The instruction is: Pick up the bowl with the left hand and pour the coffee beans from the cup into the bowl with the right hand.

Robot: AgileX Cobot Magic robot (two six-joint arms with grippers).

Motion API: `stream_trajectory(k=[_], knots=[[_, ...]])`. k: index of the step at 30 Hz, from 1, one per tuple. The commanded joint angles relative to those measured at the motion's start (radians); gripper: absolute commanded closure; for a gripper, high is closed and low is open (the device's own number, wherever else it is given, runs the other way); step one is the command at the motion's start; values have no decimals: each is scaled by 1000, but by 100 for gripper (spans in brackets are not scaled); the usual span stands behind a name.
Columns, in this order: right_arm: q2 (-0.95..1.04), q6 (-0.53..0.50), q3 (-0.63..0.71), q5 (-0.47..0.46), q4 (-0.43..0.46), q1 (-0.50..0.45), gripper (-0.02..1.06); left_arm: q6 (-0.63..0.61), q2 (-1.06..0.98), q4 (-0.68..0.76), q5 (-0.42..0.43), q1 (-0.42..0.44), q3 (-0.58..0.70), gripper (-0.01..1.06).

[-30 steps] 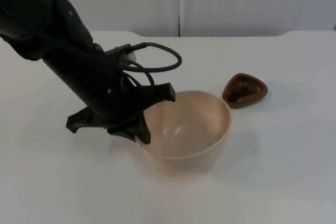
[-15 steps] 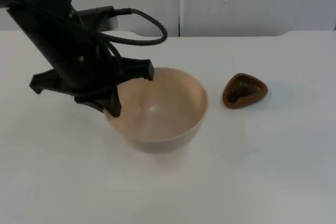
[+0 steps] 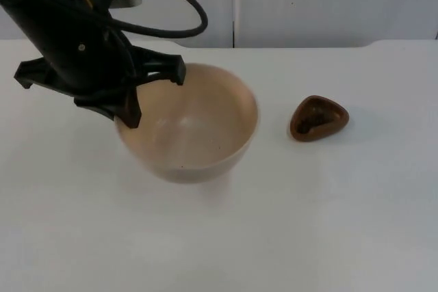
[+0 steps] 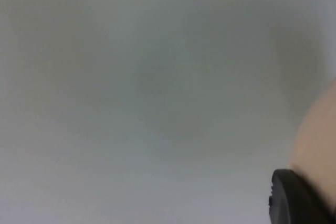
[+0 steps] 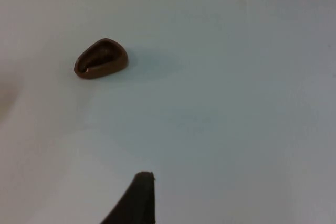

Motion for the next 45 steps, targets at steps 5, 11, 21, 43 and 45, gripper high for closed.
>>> stream_trajectory(k=[5,11,21,43,45], knots=[[-4,-5,2,-5,-7,-6,-1,0,-14,-8,9,-4,-4,105],[-4,-5,2,-5,-7,-6,-1,0,-14,-2,45,-4,-4,105],[-4,-5,2,-5,4,-6,-1,-86,-14,-2,50,-4,-4,105],[245,-60,-104,-62,54,-6,-1,-267,-14,54,53,-4,-4,105],[278,-60,-118,-81,57,-6,-1,-267,-14,54,53,-4,-4,105]])
